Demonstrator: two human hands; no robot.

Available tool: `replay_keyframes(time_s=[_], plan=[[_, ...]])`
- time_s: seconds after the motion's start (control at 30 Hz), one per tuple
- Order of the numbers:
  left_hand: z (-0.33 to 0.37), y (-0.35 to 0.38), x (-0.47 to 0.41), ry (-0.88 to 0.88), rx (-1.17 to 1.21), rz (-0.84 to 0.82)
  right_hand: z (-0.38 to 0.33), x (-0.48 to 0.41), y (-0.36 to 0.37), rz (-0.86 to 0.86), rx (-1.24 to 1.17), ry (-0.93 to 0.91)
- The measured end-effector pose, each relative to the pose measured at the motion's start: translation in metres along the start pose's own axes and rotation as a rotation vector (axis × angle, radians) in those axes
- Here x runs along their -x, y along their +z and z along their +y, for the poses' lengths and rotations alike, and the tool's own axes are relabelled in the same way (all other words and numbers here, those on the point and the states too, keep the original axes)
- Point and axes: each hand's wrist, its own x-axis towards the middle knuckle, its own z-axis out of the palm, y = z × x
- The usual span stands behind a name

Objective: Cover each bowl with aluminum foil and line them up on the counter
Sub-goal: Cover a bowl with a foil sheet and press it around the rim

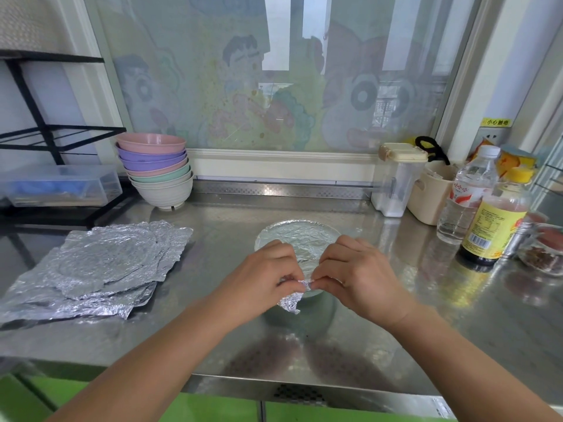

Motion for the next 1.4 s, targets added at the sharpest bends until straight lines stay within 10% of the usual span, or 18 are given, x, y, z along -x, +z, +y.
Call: replay_keyframes(time_s=[0.33,1.4], plan=[[-0.005,-0.009,0.001,-0.035,0.039,-0.013,0.014,0.007,-0.010,-0.075,-0.231,0.150],[-0.002,-0.008,-0.003,0.039,-0.032,-0.026,-0.005,-0.001,0.002,-0.005,0.112,-0.064]])
